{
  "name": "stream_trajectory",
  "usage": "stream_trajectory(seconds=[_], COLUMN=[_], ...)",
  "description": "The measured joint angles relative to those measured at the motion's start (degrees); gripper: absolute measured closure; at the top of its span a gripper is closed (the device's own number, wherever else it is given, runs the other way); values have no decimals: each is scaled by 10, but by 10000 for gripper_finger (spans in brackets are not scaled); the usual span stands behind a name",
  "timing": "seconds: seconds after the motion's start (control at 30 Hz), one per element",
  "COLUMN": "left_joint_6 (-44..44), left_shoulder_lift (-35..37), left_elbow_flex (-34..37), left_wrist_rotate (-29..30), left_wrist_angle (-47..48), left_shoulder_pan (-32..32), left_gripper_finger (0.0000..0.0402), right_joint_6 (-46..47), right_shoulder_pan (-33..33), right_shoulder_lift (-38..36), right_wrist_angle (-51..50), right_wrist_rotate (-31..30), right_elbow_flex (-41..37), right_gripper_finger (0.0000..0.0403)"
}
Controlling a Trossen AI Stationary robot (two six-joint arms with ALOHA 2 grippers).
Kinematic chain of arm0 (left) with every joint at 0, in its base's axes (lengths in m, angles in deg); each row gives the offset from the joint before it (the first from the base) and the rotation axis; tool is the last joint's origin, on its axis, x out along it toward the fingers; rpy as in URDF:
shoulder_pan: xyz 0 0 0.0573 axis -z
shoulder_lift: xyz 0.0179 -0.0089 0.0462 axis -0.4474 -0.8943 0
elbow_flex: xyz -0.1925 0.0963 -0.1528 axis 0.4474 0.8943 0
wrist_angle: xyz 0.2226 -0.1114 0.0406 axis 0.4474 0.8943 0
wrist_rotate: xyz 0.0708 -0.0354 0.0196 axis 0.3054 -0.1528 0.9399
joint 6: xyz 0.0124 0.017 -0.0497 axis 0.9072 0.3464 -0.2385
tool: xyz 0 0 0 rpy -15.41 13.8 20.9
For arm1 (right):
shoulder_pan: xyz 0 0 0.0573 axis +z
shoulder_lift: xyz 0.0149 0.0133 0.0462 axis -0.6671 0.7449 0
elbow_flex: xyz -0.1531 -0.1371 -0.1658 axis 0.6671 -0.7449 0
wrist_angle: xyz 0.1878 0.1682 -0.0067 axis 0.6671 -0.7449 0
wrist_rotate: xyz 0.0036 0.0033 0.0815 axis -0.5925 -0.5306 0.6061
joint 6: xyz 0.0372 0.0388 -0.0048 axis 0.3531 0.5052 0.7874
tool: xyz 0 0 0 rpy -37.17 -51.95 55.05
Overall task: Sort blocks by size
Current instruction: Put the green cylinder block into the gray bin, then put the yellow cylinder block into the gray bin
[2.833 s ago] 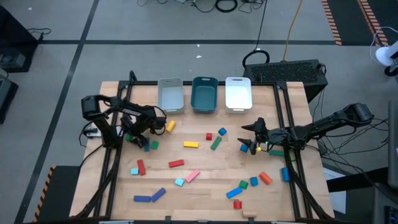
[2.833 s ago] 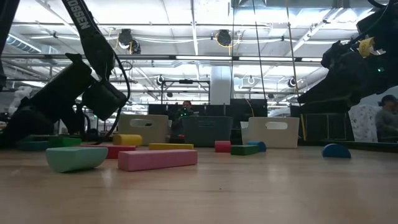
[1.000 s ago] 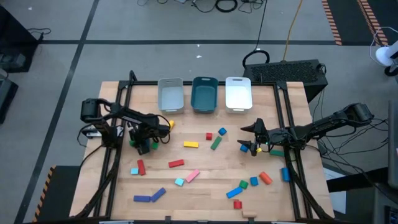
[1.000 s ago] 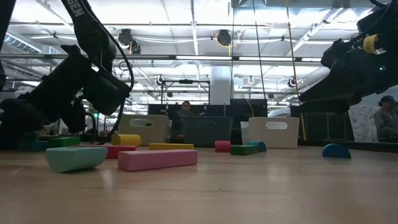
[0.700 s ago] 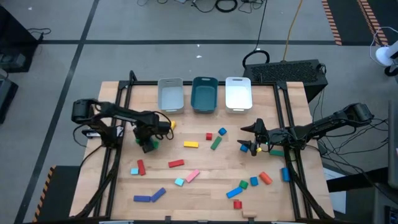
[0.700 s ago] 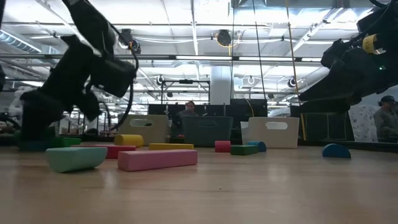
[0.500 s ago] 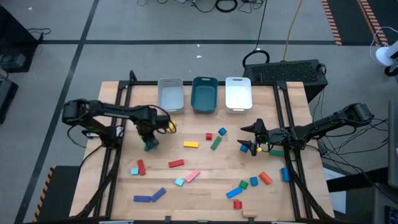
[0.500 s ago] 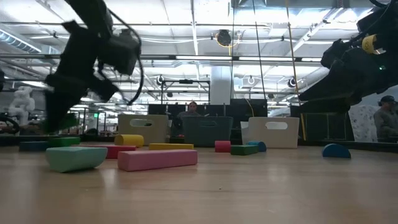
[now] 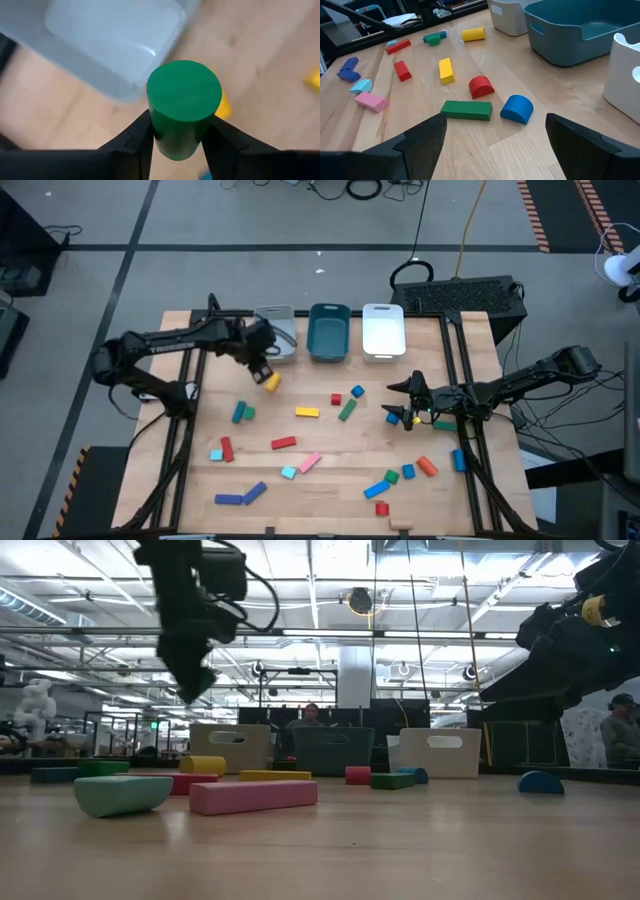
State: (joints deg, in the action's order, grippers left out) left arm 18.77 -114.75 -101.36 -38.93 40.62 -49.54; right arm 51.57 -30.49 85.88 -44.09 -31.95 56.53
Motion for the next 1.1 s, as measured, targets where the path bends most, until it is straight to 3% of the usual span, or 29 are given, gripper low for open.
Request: stream_trajectory(seconds=[0.47,0.77,1.1], left_joint_6=[76,77,106], left_shoulder_lift=[-135,-194,-199], left_elbow_flex=[-6,-6,-13], left_wrist_rotate=[-9,-20,0], left_wrist_angle=[-184,-203,-209], left_shoulder_pan=[-157,-180,-180], left_gripper_finger=[267,245,221], right_joint_6=[-2,-4,0], right_shoulder_pan=[0,0,0], right_shoulder_lift=[0,0,0], right_wrist_angle=[0,-1,-1], right_wrist_rotate=[-2,-19,-33], right_elbow_flex=[0,0,0], right_gripper_finger=[76,76,76])
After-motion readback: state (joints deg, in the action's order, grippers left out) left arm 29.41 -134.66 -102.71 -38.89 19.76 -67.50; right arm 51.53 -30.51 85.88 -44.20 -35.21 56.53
